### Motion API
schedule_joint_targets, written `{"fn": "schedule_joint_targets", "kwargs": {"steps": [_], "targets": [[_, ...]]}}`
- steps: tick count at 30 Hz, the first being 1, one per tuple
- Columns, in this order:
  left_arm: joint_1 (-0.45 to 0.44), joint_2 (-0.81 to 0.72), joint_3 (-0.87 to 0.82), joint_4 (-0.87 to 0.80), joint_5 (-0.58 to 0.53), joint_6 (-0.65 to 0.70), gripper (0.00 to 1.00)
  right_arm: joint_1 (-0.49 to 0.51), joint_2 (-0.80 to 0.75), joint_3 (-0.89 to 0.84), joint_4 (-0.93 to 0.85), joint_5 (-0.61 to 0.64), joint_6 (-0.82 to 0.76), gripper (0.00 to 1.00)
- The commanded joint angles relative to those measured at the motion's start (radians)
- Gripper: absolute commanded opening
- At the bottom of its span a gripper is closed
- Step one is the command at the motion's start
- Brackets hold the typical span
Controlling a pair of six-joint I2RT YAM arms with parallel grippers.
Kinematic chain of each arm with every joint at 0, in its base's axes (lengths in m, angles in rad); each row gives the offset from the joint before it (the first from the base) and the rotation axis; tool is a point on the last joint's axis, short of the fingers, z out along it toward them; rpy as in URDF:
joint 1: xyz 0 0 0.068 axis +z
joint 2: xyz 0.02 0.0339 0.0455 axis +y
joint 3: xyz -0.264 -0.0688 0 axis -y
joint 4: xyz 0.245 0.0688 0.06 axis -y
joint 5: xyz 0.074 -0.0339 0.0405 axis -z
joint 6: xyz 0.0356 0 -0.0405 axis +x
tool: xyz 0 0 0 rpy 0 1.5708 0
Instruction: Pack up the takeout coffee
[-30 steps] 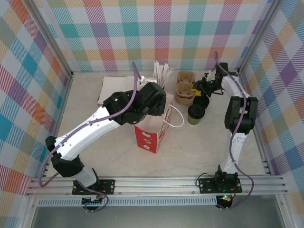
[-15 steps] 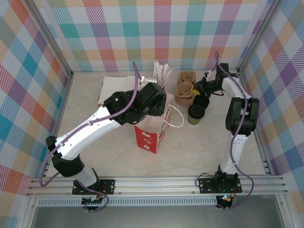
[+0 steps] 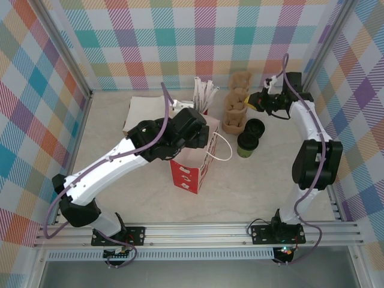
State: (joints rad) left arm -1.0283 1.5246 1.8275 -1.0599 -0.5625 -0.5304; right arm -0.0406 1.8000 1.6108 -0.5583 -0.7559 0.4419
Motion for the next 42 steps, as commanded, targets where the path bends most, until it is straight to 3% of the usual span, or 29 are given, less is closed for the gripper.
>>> {"fn": "schedule_joint_targets", "kwargs": {"steps": [1, 7, 14, 18, 24, 29, 42], "targets": [[0.025, -0.073, -0.023, 0.082, 0.076, 0.017, 1.0, -0.008, -0.113, -0.049, 0.061, 0.023, 0.011, 0.05], [0.101, -0.167, -0.063, 0.16, 0.195, 0.048, 1.0, -0.007, -0.355, -0.202, 0.111, 0.07, 0.032, 0.05], [0.206, -0.251, -0.204, 0.408, 0.485, 0.04, 0.96, 0.002, -0.538, -0.292, 0.174, -0.074, 0.13, 0.05], [0.261, -0.253, -0.258, 0.572, 0.647, 0.015, 0.91, 0.038, -0.606, -0.292, 0.175, -0.123, 0.153, 0.05], [0.31, -0.208, -0.284, 0.744, 0.802, -0.036, 0.85, 0.07, -0.642, -0.277, 0.182, -0.167, 0.225, 0.05], [0.317, -0.165, -0.272, 0.82, 0.856, -0.071, 0.82, 0.111, -0.653, -0.263, 0.197, -0.174, 0.248, 0.04], [0.318, -0.11, -0.232, 0.8, 0.843, -0.088, 0.7, 0.167, -0.631, -0.22, 0.21, -0.177, 0.264, 0.04]]}}
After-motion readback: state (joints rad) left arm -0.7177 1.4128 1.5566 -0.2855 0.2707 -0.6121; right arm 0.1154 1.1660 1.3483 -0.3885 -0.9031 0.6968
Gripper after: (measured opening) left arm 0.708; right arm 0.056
